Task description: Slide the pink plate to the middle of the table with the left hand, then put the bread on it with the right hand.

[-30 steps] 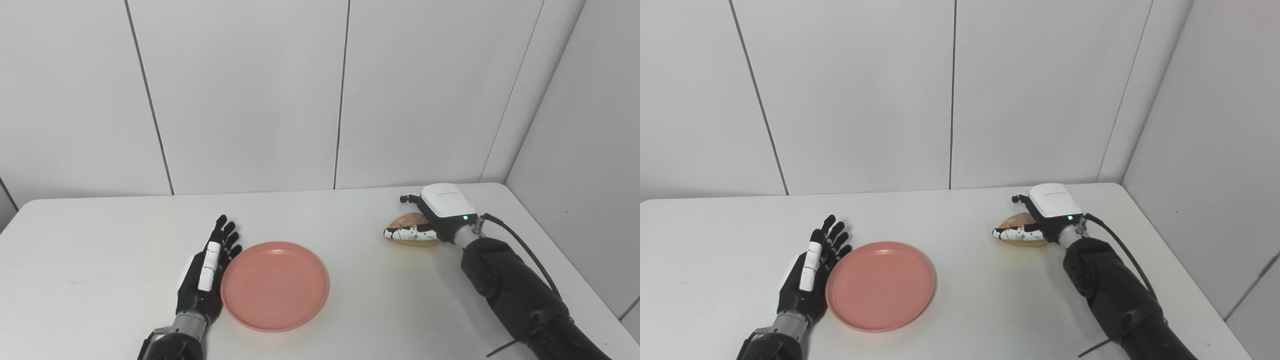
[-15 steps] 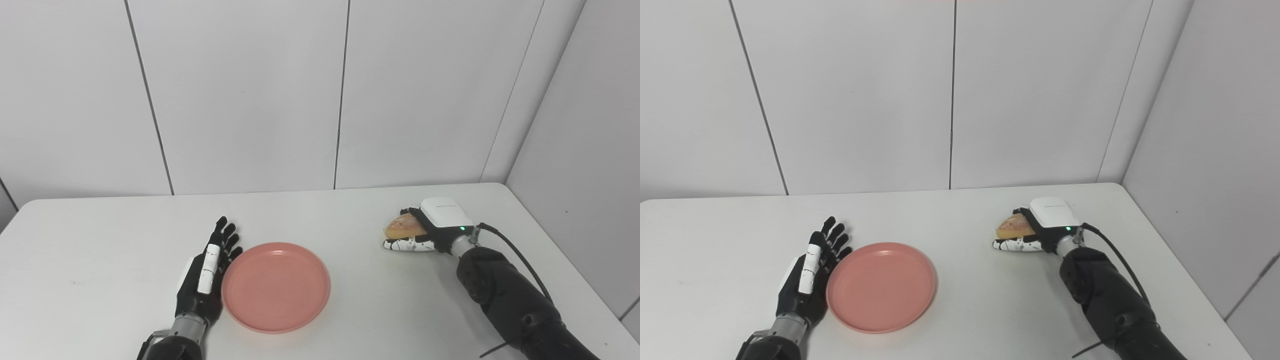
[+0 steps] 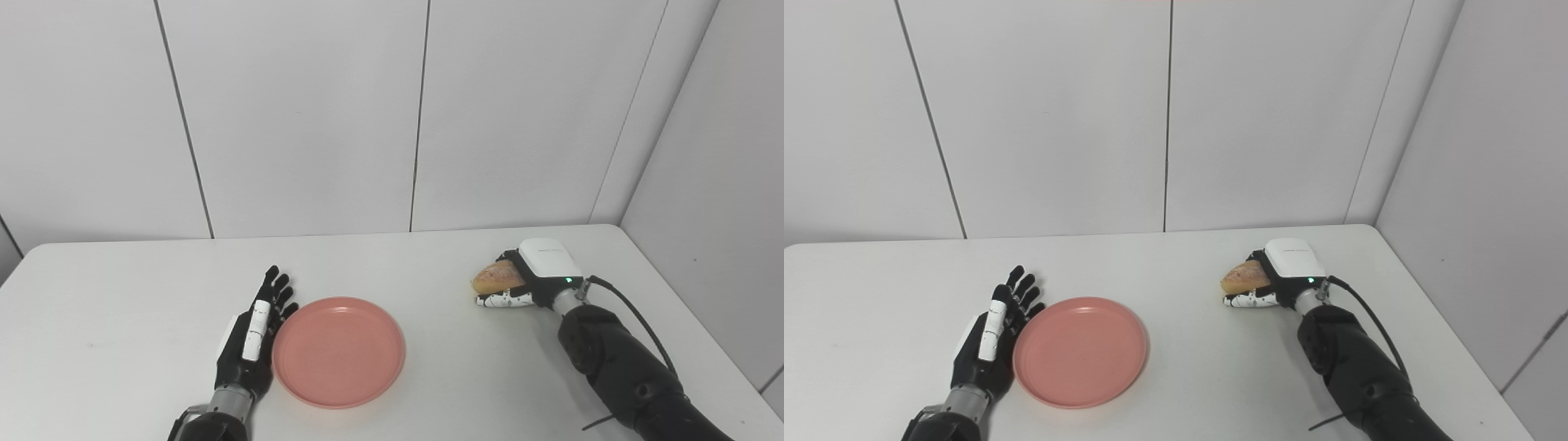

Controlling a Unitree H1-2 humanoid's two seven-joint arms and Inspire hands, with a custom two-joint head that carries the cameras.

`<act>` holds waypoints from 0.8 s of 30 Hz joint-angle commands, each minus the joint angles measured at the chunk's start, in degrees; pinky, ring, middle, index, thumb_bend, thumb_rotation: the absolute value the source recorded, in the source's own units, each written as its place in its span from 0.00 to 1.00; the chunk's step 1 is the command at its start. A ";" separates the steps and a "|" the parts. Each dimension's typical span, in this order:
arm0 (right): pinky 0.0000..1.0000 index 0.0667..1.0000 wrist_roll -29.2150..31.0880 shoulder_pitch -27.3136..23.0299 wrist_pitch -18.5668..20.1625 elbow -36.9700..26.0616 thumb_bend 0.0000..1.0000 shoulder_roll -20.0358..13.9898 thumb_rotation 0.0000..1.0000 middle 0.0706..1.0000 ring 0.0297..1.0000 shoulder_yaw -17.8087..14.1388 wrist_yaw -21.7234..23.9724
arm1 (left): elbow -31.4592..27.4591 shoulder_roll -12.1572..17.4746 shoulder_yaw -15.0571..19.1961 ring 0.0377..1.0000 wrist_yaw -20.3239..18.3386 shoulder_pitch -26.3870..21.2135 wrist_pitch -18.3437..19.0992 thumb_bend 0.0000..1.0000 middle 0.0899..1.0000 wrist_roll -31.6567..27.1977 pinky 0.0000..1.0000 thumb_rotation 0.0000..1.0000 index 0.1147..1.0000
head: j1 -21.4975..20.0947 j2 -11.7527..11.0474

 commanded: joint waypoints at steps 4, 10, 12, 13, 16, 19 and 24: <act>0.29 0.50 1.01 -1.97 -3.04 0.29 0.68 -0.96 0.58 0.42 0.35 0.51 -4.07 | 3.58 0.50 0.10 0.99 0.26 5.83 2.40 0.87 0.99 0.22 0.95 0.86 1.00 | -0.04 0.02; 0.30 0.51 1.67 -1.94 -2.77 -0.10 0.69 -1.28 0.59 0.43 0.37 0.84 -4.17 | 3.45 0.49 0.02 0.99 0.29 5.88 2.61 0.89 0.99 0.29 0.95 0.85 1.00 | 0.03 0.08; 0.31 0.52 1.71 -1.83 -2.01 -0.86 0.69 -1.44 0.60 0.44 0.38 0.98 -3.32 | 3.46 0.47 0.06 0.99 0.24 5.91 2.64 0.89 0.99 0.19 0.95 0.85 1.00 | 0.04 0.13; 0.31 0.52 1.78 -1.76 -1.86 -1.18 0.69 -1.47 0.61 0.44 0.38 0.96 -3.22 | 3.51 0.45 0.10 0.99 0.21 5.90 2.64 0.89 0.99 0.11 0.95 0.85 1.00 | 0.07 0.19; 0.29 0.51 1.91 -1.65 -1.92 -1.70 0.69 -1.56 0.60 0.42 0.35 0.94 -3.22 | 3.34 0.37 0.12 0.99 0.26 5.93 2.85 0.89 0.99 0.04 0.95 0.85 1.00 | 0.08 0.19; 0.28 0.50 2.09 -1.55 -1.77 -2.67 0.69 -1.62 0.61 0.41 0.34 0.78 -2.83 | 3.20 0.33 0.04 0.99 0.40 5.97 2.87 0.88 0.99 0.21 0.95 0.85 1.00 | 0.08 0.19; 0.26 0.48 3.31 -1.47 -3.42 -4.09 0.64 -1.60 0.55 0.38 0.31 0.01 -3.71 | 3.24 0.26 0.04 0.99 0.48 5.97 2.77 0.88 0.99 0.25 0.95 0.85 1.00 | 0.10 0.17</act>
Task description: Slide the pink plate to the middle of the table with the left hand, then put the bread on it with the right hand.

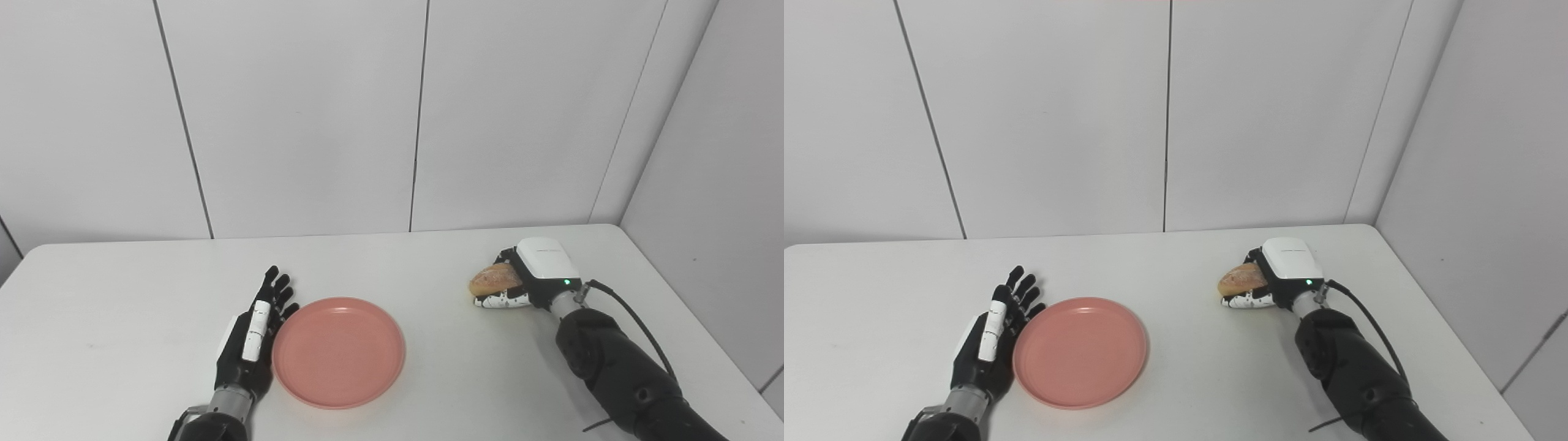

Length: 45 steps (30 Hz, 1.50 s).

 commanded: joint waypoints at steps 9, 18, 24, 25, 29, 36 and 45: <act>0.25 0.47 1.70 -2.26 -3.48 -5.70 0.58 -1.98 0.51 0.36 0.30 -2.11 -1.81 | 3.93 0.14 0.03 0.99 0.48 5.66 2.80 0.89 0.99 0.20 0.95 0.85 1.00 | 0.24 0.20; 0.15 0.45 2.52 -2.39 -4.68 -6.57 0.60 -2.08 0.39 0.24 0.18 -2.53 -1.55 | 3.99 0.04 -0.02 0.99 0.44 5.67 2.62 0.89 0.99 0.22 0.94 0.85 1.00 | 0.39 0.29; 0.13 0.46 2.94 -1.95 -5.20 -8.34 0.62 -1.95 0.40 0.22 0.16 -2.62 -1.38 | 3.82 0.14 -0.12 1.00 0.23 5.72 2.90 0.88 0.99 0.17 0.95 0.85 1.00 | 0.60 0.39; 0.13 0.46 3.08 -1.88 -5.05 -9.02 0.61 -1.84 0.41 0.22 0.16 -2.65 -1.04 | 3.69 0.13 -0.15 1.00 0.25 5.75 2.98 0.89 0.99 0.19 0.95 0.85 1.00 | 0.60 0.39; 0.13 0.46 3.57 -1.51 -4.47 -12.56 0.60 -1.11 0.39 0.22 0.16 -2.82 0.35 | 3.47 -0.08 -0.23 1.00 0.52 5.83 3.15 0.89 0.99 0.32 0.95 0.85 1.00 | 1.13 0.47; 0.13 0.45 3.78 -1.09 -3.45 -21.05 0.63 1.32 0.41 0.23 0.17 -2.62 3.58 | 3.30 -0.74 -0.45 0.99 1.29 5.86 3.32 0.90 0.98 0.76 0.94 0.84 1.00 | 2.55 0.51; 0.13 0.50 3.65 -0.93 -4.38 -26.65 0.64 5.57 0.40 0.23 0.17 -2.21 5.97 | 3.14 -1.53 -1.08 0.99 1.48 5.85 3.02 0.88 0.97 1.45 0.91 0.85 1.00 | 5.24 0.49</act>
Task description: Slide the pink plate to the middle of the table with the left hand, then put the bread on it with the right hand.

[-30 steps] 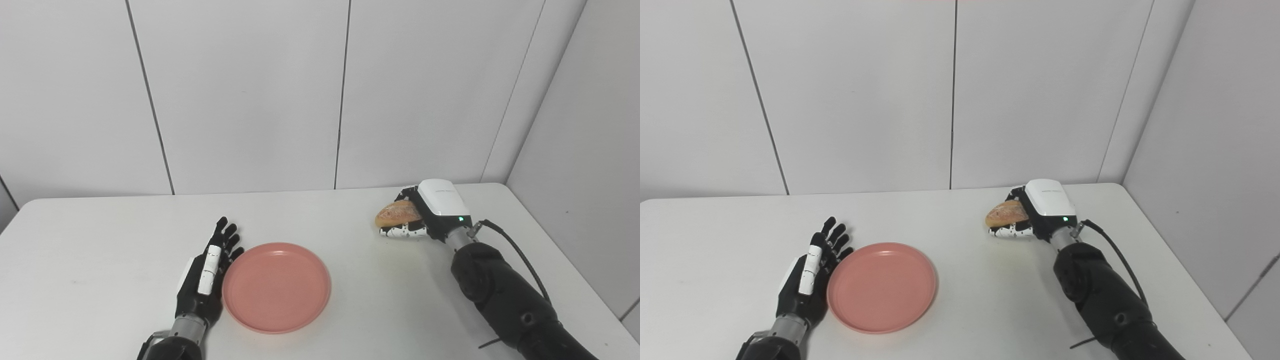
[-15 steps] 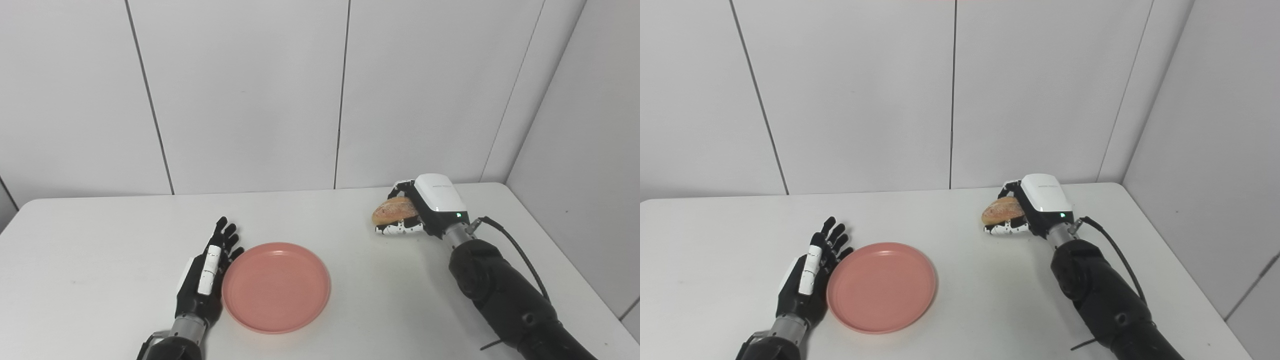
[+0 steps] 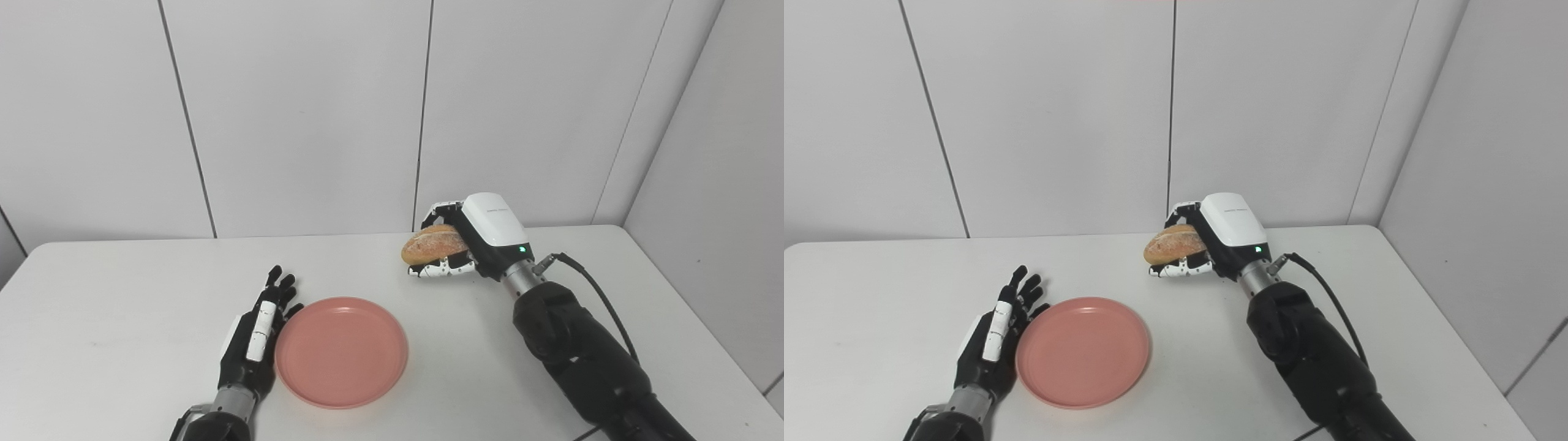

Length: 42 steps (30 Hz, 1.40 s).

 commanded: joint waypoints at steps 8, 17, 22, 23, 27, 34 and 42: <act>0.15 0.44 -0.26 -1.45 -1.30 -3.90 0.62 2.92 0.47 0.25 0.18 -0.14 1.74 | 2.79 -1.89 -0.95 0.98 2.08 5.85 3.24 0.88 0.97 0.99 0.91 0.86 1.00 | 3.63 0.53; 0.15 0.46 0.36 -1.47 -2.02 -1.61 0.63 5.45 0.49 0.24 0.18 0.15 1.74 | 2.86 -3.10 -1.26 0.99 3.33 5.64 3.11 0.88 0.96 1.73 0.94 0.87 1.00 | 6.99 1.01; 0.15 0.46 0.67 -1.15 -2.58 -1.04 0.64 6.80 0.49 0.26 0.20 1.07 2.18 | 3.07 -3.44 -1.72 1.00 3.87 5.45 3.15 0.88 0.96 2.13 0.94 0.88 1.00 | 8.00 1.18; 0.15 0.46 0.92 -1.11 -2.89 -0.72 0.64 7.05 0.48 0.26 0.20 1.23 2.19 | 2.97 -3.50 -1.78 1.00 3.99 5.45 3.18 0.88 0.96 2.21 0.95 0.88 1.00 | 8.00 1.18; 0.13 0.42 -0.08 -0.83 -3.81 0.58 0.65 7.95 0.48 0.23 0.17 2.56 1.30 | 2.64 -3.77 -1.84 1.00 4.10 5.52 3.05 0.87 0.95 2.33 0.95 0.88 1.00 | 8.22 1.27; 0.14 0.43 -1.03 -0.62 -4.32 3.57 0.64 9.43 0.50 0.24 0.18 4.84 1.33 | 1.33 -4.11 -1.92 1.00 4.14 5.92 3.81 0.87 0.96 2.47 0.96 0.87 1.00 | 8.65 1.97; 0.15 0.43 -1.49 -0.41 -4.50 6.86 0.64 10.70 0.48 0.26 0.20 7.38 2.58 | 0.11 -4.29 -2.41 1.00 4.36 6.23 4.25 0.84 0.96 2.69 0.95 0.87 1.00 | 8.93 2.92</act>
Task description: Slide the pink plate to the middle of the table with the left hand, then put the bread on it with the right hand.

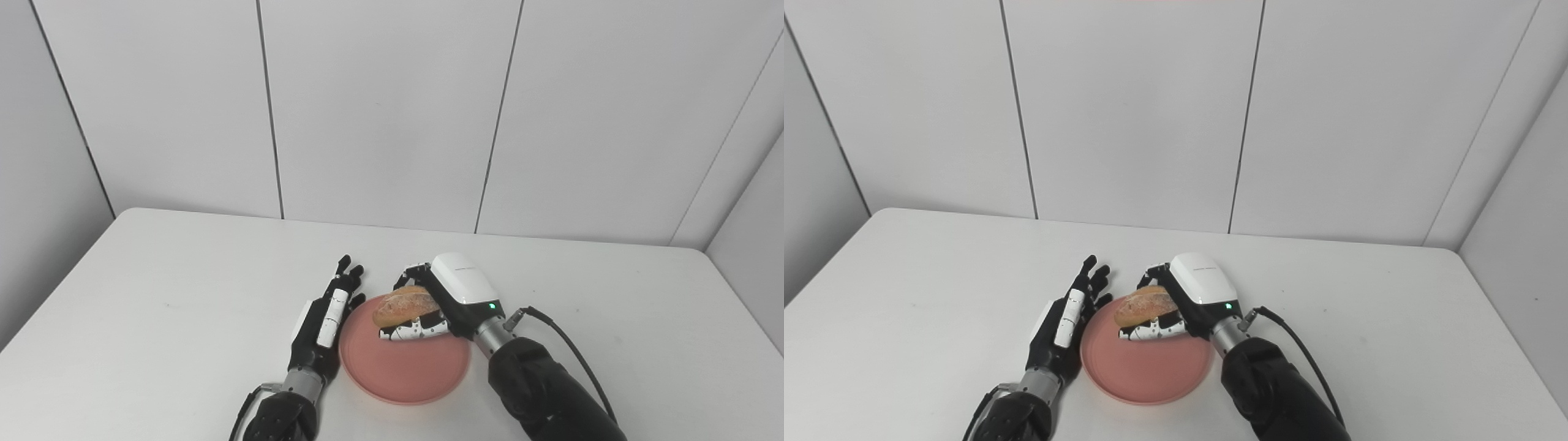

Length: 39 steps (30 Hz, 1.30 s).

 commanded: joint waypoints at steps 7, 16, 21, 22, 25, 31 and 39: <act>0.19 0.47 -1.44 -2.01 -2.85 1.80 0.63 -0.20 0.51 0.31 0.25 2.22 0.02 | 1.48 -1.41 -0.77 1.00 0.85 4.87 4.93 0.83 0.95 0.44 0.95 0.86 1.00 | 0.08 0.86; 0.20 0.47 -2.10 -2.12 -2.91 2.34 0.63 -0.62 0.53 0.32 0.25 3.42 0.45 | 1.04 -1.34 -0.81 1.00 1.03 4.87 5.82 0.82 0.94 0.59 0.94 0.87 1.00 | -0.32 1.02; 0.17 0.46 -2.13 -1.98 -3.43 2.93 0.65 -0.57 0.52 0.28 0.22 3.34 -0.10 | 1.05 -1.21 -0.75 1.00 0.72 4.90 5.64 0.82 0.94 0.35 0.94 0.87 1.00 | -0.46 0.97; 0.17 0.46 -2.19 -1.90 -3.46 2.97 0.65 -0.58 0.52 0.28 0.22 3.32 -0.26 | 1.09 -1.18 -0.74 1.00 0.74 4.91 5.64 0.82 0.94 0.37 0.94 0.87 1.00 | -0.48 1.00; 0.16 0.47 -2.23 -1.72 -3.57 2.90 0.66 -0.64 0.51 0.28 0.21 3.23 -0.37 | 1.11 -1.10 -0.72 1.00 0.70 4.92 5.69 0.82 0.94 0.36 0.94 0.87 1.00 | -0.54 0.99; 0.27 0.55 -1.74 -1.13 -3.00 1.36 0.80 -1.44 0.66 0.40 0.33 2.72 0.90 | 1.16 -0.86 -0.72 1.00 0.57 4.89 5.86 0.83 0.94 0.39 0.93 0.87 1.00 | -0.71 0.91; 0.43 0.65 0.56 -0.11 -2.94 -0.30 1.00 -1.87 0.82 0.62 0.54 1.40 2.18 | 1.00 -0.86 -0.62 1.00 0.46 5.03 5.82 0.84 0.95 0.18 0.92 0.88 1.00 | -0.62 0.92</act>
